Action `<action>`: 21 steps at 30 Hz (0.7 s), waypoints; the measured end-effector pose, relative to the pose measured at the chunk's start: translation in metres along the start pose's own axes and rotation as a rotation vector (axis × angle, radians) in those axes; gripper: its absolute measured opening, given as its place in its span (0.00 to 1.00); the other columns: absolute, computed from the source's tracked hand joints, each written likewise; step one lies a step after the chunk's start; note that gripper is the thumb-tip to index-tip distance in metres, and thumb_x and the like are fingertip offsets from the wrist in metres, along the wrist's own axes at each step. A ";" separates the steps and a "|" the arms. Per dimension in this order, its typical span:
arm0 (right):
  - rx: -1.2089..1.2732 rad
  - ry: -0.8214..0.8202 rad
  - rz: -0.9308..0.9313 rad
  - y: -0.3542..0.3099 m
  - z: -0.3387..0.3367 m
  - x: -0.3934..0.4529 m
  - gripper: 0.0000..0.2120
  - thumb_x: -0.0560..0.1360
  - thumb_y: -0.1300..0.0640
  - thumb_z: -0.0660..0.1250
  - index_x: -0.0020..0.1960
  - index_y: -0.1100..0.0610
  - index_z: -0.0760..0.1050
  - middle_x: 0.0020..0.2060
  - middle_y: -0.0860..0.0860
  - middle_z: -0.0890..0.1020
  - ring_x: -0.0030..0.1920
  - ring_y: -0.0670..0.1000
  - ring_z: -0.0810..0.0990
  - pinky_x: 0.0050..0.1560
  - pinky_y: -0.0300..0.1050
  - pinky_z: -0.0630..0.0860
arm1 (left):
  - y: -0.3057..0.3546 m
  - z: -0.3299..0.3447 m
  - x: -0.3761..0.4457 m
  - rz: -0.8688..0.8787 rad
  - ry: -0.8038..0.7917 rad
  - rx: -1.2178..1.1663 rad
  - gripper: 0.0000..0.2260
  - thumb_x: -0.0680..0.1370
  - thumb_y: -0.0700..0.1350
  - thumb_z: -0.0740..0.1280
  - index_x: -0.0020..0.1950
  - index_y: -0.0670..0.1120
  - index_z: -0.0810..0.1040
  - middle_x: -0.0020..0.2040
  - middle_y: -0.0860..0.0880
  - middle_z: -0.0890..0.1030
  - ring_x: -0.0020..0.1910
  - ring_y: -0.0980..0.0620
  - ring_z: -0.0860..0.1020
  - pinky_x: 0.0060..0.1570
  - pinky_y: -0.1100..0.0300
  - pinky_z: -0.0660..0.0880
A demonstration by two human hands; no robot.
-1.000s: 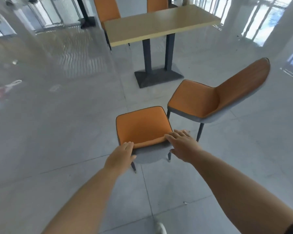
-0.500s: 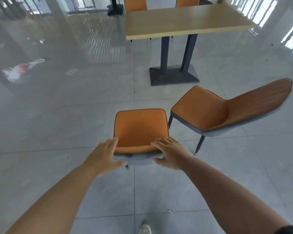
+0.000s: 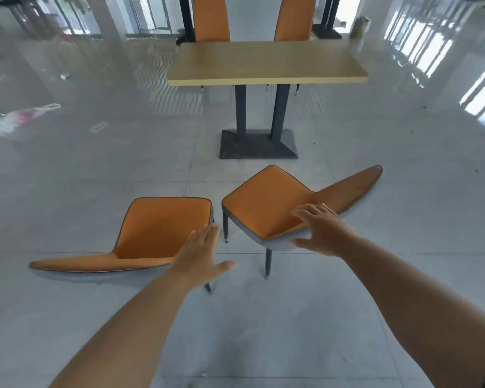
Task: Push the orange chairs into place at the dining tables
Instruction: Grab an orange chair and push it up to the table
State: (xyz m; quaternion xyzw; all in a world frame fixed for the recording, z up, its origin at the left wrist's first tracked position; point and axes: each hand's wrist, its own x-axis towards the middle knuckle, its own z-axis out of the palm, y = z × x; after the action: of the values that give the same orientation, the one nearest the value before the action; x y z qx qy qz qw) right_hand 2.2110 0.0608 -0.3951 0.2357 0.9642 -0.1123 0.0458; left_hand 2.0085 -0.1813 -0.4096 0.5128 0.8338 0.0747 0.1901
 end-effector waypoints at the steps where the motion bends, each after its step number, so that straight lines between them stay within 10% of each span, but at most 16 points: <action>1: -0.011 0.005 0.008 0.025 -0.011 -0.003 0.38 0.70 0.31 0.64 0.73 0.50 0.63 0.72 0.47 0.67 0.73 0.52 0.62 0.73 0.50 0.58 | 0.027 0.004 0.012 0.009 -0.001 -0.018 0.42 0.77 0.65 0.59 0.79 0.45 0.42 0.80 0.49 0.46 0.78 0.51 0.43 0.74 0.54 0.44; 10: -0.072 0.009 0.115 0.218 -0.038 0.004 0.43 0.67 0.30 0.67 0.74 0.50 0.60 0.74 0.47 0.64 0.74 0.51 0.60 0.74 0.49 0.55 | 0.194 0.049 0.168 0.174 -0.030 -0.060 0.40 0.79 0.62 0.59 0.79 0.43 0.41 0.80 0.46 0.45 0.78 0.50 0.42 0.74 0.54 0.40; 21: -0.170 -0.153 -0.193 0.369 -0.026 0.084 0.37 0.71 0.38 0.69 0.75 0.44 0.58 0.75 0.43 0.62 0.77 0.50 0.54 0.76 0.51 0.44 | 0.318 0.092 0.276 -0.149 -0.050 -0.037 0.35 0.81 0.56 0.61 0.79 0.42 0.47 0.79 0.45 0.55 0.77 0.45 0.55 0.73 0.53 0.54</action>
State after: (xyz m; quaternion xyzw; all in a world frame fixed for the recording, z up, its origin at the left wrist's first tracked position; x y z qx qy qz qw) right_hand 2.3077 0.4233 -0.4537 0.1280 0.9821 -0.0518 0.1279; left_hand 2.1967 0.2031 -0.4590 0.4472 0.8633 0.0630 0.2254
